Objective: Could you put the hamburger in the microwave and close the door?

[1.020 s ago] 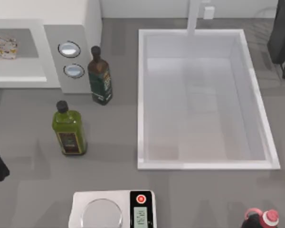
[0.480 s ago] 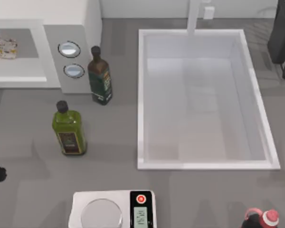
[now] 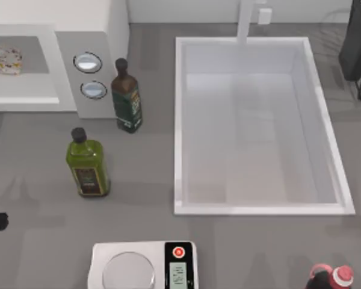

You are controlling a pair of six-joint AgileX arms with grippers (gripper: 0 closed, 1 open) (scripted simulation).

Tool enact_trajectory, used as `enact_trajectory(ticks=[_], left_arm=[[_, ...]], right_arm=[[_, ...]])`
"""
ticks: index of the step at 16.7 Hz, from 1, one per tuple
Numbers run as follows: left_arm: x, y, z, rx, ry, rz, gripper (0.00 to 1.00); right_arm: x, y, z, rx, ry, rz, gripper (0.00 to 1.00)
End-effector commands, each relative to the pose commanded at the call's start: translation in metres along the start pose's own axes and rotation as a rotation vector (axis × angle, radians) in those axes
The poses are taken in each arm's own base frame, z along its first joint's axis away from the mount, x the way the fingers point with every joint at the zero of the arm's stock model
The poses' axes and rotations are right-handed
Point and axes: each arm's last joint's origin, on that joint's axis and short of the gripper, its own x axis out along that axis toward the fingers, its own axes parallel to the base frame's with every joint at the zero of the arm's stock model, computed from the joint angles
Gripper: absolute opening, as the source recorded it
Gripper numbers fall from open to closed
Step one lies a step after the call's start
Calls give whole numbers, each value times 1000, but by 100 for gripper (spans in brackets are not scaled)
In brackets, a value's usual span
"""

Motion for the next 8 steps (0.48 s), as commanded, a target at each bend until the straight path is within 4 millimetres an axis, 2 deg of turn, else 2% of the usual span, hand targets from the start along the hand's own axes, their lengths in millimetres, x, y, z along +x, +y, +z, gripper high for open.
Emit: enact_trajectory(ticks=[8], left_arm=[[0,0,0,0,0,0,0]], right_arm=[[0,0,0,0,0,0,100]])
